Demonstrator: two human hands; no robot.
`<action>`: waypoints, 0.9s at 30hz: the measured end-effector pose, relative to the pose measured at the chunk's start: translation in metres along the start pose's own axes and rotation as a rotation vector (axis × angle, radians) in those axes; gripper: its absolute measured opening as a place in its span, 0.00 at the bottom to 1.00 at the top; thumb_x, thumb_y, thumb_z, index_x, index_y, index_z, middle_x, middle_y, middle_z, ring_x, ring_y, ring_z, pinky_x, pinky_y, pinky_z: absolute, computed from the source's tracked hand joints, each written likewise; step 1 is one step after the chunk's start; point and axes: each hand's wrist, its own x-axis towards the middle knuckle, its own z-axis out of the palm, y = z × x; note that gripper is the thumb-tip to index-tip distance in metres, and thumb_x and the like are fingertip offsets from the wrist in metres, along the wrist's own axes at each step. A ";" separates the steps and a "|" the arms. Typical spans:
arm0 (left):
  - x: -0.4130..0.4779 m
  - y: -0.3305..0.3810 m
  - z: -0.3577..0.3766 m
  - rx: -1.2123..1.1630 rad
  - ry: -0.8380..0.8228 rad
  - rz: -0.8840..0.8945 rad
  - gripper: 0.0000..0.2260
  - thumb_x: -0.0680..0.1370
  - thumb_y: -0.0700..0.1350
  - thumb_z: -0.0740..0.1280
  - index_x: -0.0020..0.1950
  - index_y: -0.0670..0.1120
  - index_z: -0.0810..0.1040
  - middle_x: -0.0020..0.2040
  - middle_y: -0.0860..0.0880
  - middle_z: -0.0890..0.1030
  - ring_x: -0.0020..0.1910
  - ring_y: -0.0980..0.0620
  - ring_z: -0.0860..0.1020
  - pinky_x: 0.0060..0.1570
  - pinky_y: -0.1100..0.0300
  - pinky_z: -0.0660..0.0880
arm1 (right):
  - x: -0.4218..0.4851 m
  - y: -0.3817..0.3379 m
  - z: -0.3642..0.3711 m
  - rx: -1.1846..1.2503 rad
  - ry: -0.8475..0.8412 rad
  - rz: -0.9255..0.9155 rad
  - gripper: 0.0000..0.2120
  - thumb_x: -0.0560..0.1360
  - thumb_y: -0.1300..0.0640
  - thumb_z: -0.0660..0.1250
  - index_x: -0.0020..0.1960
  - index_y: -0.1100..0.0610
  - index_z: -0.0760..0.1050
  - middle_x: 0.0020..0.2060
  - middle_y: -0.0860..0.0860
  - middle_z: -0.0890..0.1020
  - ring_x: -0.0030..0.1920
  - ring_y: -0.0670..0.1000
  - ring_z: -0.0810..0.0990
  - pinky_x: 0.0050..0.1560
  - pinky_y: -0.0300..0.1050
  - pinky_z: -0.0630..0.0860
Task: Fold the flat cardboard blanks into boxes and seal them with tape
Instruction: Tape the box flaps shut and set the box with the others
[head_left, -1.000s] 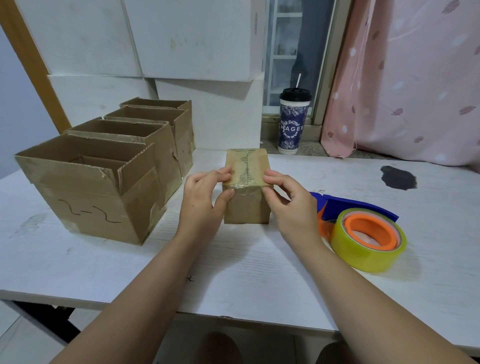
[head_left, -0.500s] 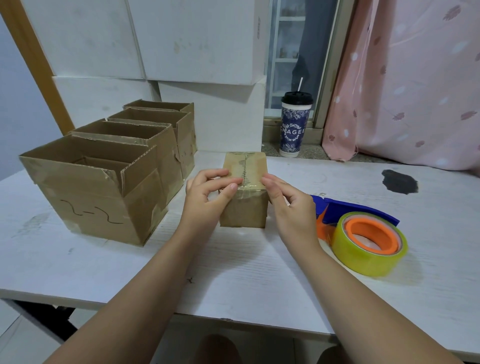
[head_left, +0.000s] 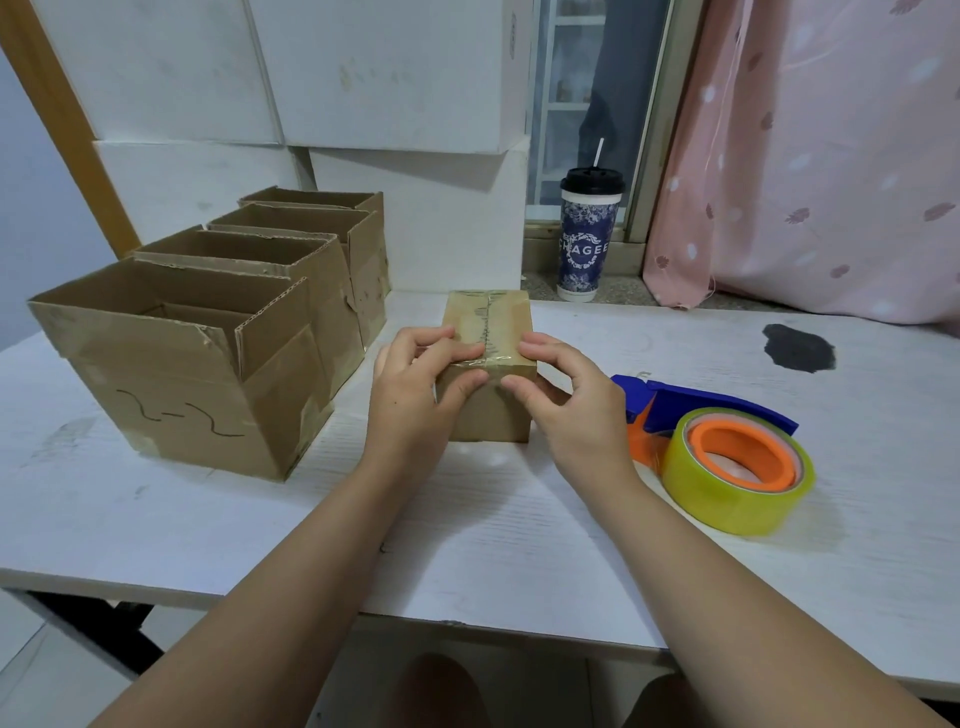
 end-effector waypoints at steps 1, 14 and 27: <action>0.000 0.001 0.001 0.027 0.017 0.017 0.07 0.74 0.43 0.70 0.52 0.48 0.83 0.56 0.51 0.76 0.58 0.47 0.70 0.56 0.80 0.54 | 0.001 0.000 0.001 -0.034 0.005 -0.023 0.11 0.71 0.63 0.74 0.54 0.58 0.80 0.53 0.42 0.78 0.54 0.29 0.74 0.52 0.24 0.71; -0.001 -0.004 0.006 -0.085 -0.050 0.026 0.09 0.75 0.38 0.69 0.55 0.43 0.80 0.58 0.55 0.78 0.71 0.50 0.66 0.62 0.77 0.60 | -0.001 -0.001 0.006 -0.211 -0.092 -0.057 0.13 0.74 0.58 0.71 0.56 0.57 0.72 0.68 0.47 0.72 0.65 0.49 0.72 0.60 0.55 0.75; 0.001 -0.009 0.003 -0.313 -0.072 -0.029 0.13 0.78 0.35 0.63 0.50 0.53 0.79 0.54 0.60 0.79 0.70 0.54 0.67 0.64 0.72 0.62 | -0.004 -0.003 0.005 -0.214 -0.065 -0.077 0.08 0.78 0.61 0.65 0.57 0.58 0.73 0.66 0.49 0.74 0.65 0.48 0.72 0.59 0.31 0.67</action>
